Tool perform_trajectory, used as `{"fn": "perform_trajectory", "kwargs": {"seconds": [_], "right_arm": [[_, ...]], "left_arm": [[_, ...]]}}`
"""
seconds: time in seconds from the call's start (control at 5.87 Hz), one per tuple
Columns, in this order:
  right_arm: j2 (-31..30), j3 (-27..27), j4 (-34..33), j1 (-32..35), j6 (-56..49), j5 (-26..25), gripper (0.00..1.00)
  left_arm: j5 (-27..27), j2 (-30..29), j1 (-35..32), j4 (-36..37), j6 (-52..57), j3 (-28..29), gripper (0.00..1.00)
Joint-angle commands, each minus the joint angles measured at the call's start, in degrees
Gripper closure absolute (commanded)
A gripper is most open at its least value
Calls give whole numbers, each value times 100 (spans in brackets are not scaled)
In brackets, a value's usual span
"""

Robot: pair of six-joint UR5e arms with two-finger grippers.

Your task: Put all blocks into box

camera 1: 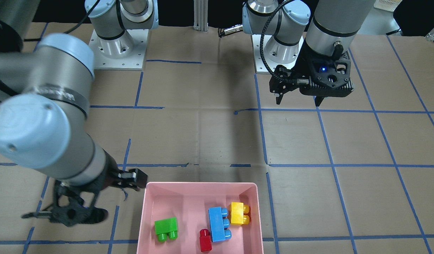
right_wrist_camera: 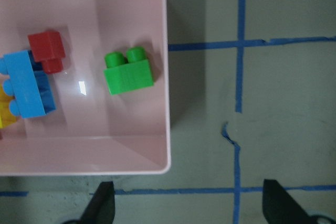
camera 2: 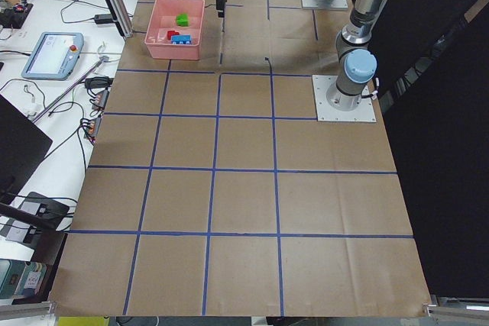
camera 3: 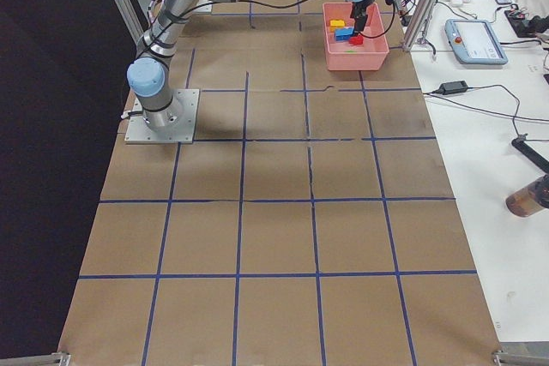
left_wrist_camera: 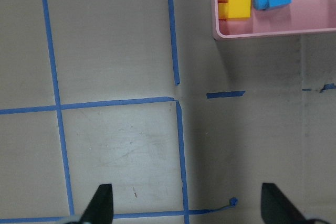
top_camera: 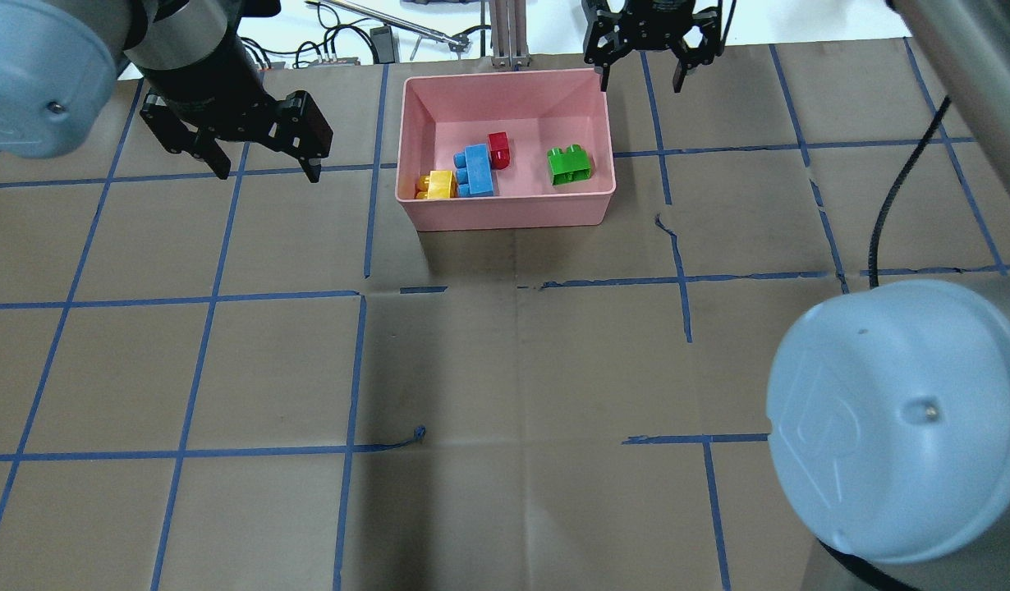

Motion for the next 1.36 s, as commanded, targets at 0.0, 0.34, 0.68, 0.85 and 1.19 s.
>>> {"fn": "perform_trajectory", "kwargs": {"seconds": [0.0, 0.34, 0.68, 0.85, 1.19], "right_arm": [[-1145, 1029, 400, -316, -153, -147, 1], [-2253, 2140, 374, -316, 154, -77, 1], [-2470, 2679, 87, -325, 77, -120, 0], [-2470, 2645, 67, -351, 77, -112, 0], [-2470, 2645, 67, -342, 86, -129, 0]], "left_arm": [[0, 1, 0, -10, 0, 0, 1], [0, 10, 0, -19, 0, 0, 1], [0, 10, 0, -19, 0, 0, 1], [0, 10, 35, -28, 0, 0, 1], [0, 62, 88, -124, 0, 0, 1]]}}
